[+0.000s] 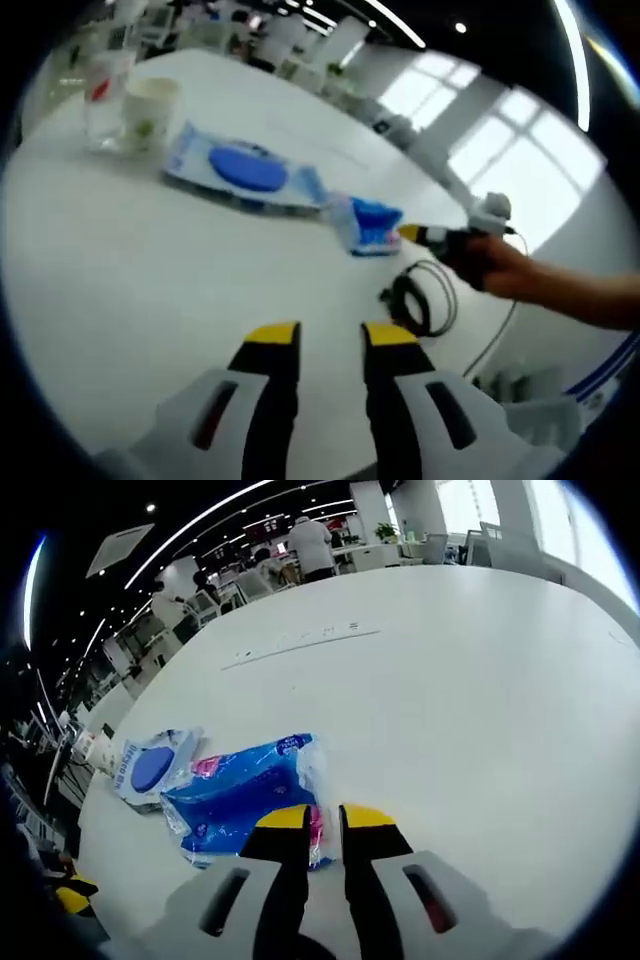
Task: Arrange the tabletop items into an orderly group along one side of the table until the central work area is clear of visible clutter.
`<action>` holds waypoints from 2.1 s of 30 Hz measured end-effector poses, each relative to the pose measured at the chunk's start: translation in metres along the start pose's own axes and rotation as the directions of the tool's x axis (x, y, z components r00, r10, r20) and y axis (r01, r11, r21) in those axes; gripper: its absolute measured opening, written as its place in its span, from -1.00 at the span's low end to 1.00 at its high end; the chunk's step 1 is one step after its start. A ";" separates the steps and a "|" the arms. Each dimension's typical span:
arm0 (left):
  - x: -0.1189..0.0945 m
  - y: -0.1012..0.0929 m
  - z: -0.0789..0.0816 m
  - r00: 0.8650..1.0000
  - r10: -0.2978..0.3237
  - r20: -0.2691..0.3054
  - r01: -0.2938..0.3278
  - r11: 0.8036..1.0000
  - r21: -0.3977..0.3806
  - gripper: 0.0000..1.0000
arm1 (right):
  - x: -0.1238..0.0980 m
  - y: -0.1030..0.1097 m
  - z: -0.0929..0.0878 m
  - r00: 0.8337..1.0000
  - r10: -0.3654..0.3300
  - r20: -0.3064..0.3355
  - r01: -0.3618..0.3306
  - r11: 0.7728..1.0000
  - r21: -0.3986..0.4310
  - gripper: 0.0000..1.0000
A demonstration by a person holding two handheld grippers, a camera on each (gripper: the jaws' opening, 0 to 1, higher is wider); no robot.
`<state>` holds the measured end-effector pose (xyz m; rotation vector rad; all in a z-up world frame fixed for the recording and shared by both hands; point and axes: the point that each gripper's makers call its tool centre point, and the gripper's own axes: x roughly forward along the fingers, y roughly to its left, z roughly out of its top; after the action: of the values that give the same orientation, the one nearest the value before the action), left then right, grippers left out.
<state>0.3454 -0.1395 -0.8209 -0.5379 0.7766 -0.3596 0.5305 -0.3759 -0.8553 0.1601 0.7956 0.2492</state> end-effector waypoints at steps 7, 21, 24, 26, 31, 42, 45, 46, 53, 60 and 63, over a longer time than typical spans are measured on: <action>-0.005 0.002 -0.001 1.000 -0.004 0.002 0.004 1.000 -0.009 -0.62 | -0.014 0.000 0.003 0.999 0.022 0.027 -0.022 1.000 0.001 -0.42; -0.014 0.003 -0.009 1.000 -0.025 0.001 0.025 0.999 -0.039 -0.64 | -0.040 0.002 -0.020 1.000 0.013 0.014 -0.014 1.000 0.013 -0.42; -0.014 0.004 -0.009 1.000 -0.020 -0.002 0.020 0.999 -0.025 -0.65 | -0.041 0.006 -0.022 1.000 0.016 0.013 -0.016 1.000 0.009 -0.42; -0.016 0.003 -0.009 1.000 -0.024 -0.002 0.024 0.999 -0.024 -0.65 | -0.041 0.008 -0.022 1.000 0.019 0.014 -0.019 1.000 0.008 -0.42; -0.016 0.000 -0.007 0.999 -0.036 -0.005 0.035 0.999 -0.009 -0.67 | -0.039 0.015 -0.023 1.000 0.029 0.009 -0.028 1.000 -0.011 -0.43; -0.016 0.009 -0.009 0.999 -0.026 -0.024 0.026 1.000 -0.016 -0.71 | -0.031 0.022 -0.033 0.999 0.042 -0.013 -0.043 0.996 -0.083 -0.44; -0.015 0.010 -0.009 0.999 -0.026 -0.028 0.026 1.000 -0.015 -0.71 | -0.029 0.018 -0.029 0.999 0.042 -0.002 -0.042 0.995 -0.087 -0.38; -0.015 0.010 -0.008 0.999 -0.026 -0.027 0.026 0.999 -0.019 -0.71 | -0.028 0.015 -0.028 0.999 0.036 -0.002 -0.036 0.995 -0.098 -0.39; -0.007 0.000 -0.005 0.998 -0.047 -0.031 0.047 0.999 -0.009 -0.70 | -0.023 -0.005 -0.009 0.999 0.022 0.032 -0.020 0.998 -0.065 -0.38; -0.003 -0.001 -0.008 0.998 -0.049 -0.045 0.049 0.999 -0.003 -0.69 | -0.007 0.006 0.004 0.997 0.073 0.035 -0.070 0.994 -0.089 -0.39; -0.004 0.002 -0.007 0.998 -0.038 -0.045 0.038 0.999 0.004 -0.63 | 0.001 0.010 0.006 0.996 0.087 0.024 -0.084 0.992 -0.098 -0.40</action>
<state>0.3382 -0.1381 -0.8240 -0.5423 0.8094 -0.4093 0.5340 -0.3667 -0.8490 0.1065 0.7480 0.3648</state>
